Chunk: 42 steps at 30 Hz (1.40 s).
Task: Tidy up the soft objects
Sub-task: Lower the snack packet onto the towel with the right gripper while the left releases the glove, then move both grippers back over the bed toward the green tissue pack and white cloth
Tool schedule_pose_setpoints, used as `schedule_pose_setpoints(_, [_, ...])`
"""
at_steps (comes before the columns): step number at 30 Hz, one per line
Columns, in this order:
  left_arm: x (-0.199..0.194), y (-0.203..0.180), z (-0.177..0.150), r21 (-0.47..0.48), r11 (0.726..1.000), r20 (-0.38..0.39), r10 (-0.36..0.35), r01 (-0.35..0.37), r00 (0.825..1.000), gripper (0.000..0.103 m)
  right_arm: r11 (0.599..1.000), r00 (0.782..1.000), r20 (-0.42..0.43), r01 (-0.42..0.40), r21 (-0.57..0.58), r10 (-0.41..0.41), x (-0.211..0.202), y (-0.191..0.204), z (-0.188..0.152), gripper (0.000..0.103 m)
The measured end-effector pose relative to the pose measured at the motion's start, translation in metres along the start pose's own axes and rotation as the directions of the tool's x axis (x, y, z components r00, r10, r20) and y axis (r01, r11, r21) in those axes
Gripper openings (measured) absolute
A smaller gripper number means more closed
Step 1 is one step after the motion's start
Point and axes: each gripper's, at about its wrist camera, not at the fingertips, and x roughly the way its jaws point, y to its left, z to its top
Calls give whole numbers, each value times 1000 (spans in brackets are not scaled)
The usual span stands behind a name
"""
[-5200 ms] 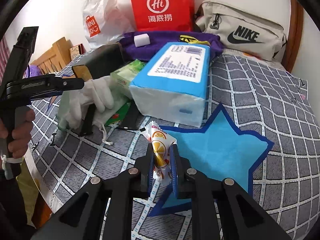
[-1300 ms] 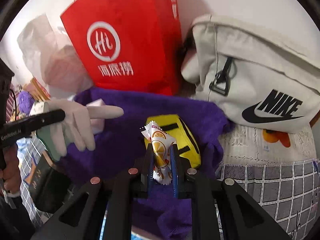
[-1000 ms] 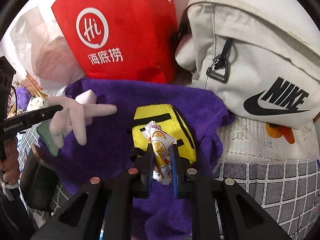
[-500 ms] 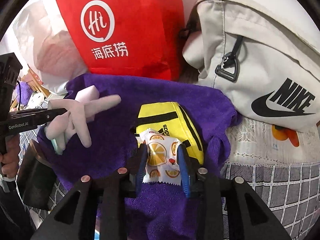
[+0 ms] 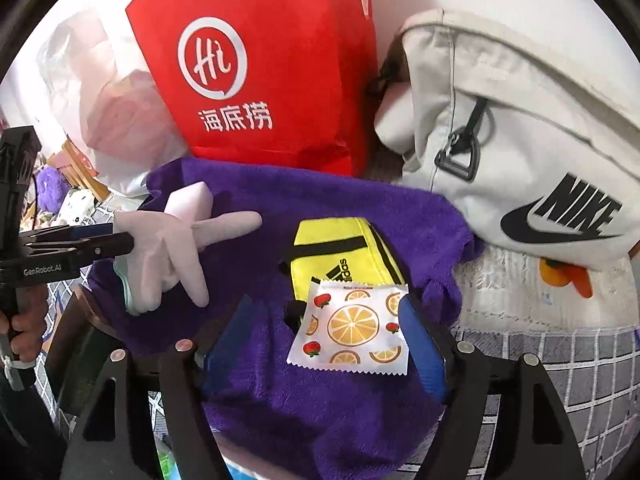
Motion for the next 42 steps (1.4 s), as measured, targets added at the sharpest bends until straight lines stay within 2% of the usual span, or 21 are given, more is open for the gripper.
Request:
schedule_pose_setpoints(7, [-47,5,-17,-23,1000,99,5,-3,995,58,1000,999,33,3,8,-3,-38,14,-6,75])
schedule_pose_setpoints(10, [-61,7,-29,-35,999,94,-27,31,995,58,1000,999,51,1,-4,-1,-60,27,-20,75])
schedule_pose_setpoints(14, [-76,13,-49,-83,996,87,-5,12,996,58,1000,999,40,-22,-10,22,-83,48,-45,75])
schedule_pose_setpoints(16, [-82,17,-62,-98,995,58,1,5,998,58,999,999,41,-35,-13,36,-92,59,-58,75])
schedule_pose_setpoints(23, [-106,26,-116,-132,991,49,-8,15,999,58,995,997,35,-71,-69,73,-120,104,-104,74])
schedule_pose_setpoints(26, [-115,30,-140,-135,990,54,35,-27,998,58,990,997,30,-70,-119,74,-123,124,-121,69])
schedule_pose_setpoints(28, [-119,33,-154,-135,990,62,49,-40,997,58,985,998,-7,-70,-158,69,-118,138,-132,62])
schedule_pose_setpoints(30, [-120,34,-163,-129,991,63,46,-38,997,58,979,997,-40,-67,-195,61,-110,149,-141,50])
schedule_pose_setpoints(34, [-123,39,-183,-136,991,64,30,-21,997,58,970,997,-73,-54,-239,37,-96,166,-154,47])
schedule_pose_setpoints(37, [-123,43,-195,-144,989,64,23,-14,998,59,960,997,-80,-5,-278,-18,-84,174,-161,45])
schedule_pose_setpoints(40, [-125,44,-203,-146,989,66,16,-7,998,59,956,995,-89,11,-292,-38,-73,176,-164,33])
schedule_pose_setpoints(41, [-125,43,-204,-147,989,66,14,-4,998,59,956,994,-95,15,-293,-45,-71,176,-164,24])
schedule_pose_setpoints(42, [-126,42,-206,-144,990,69,7,3,998,59,955,994,-95,22,-294,-52,-68,176,-166,22])
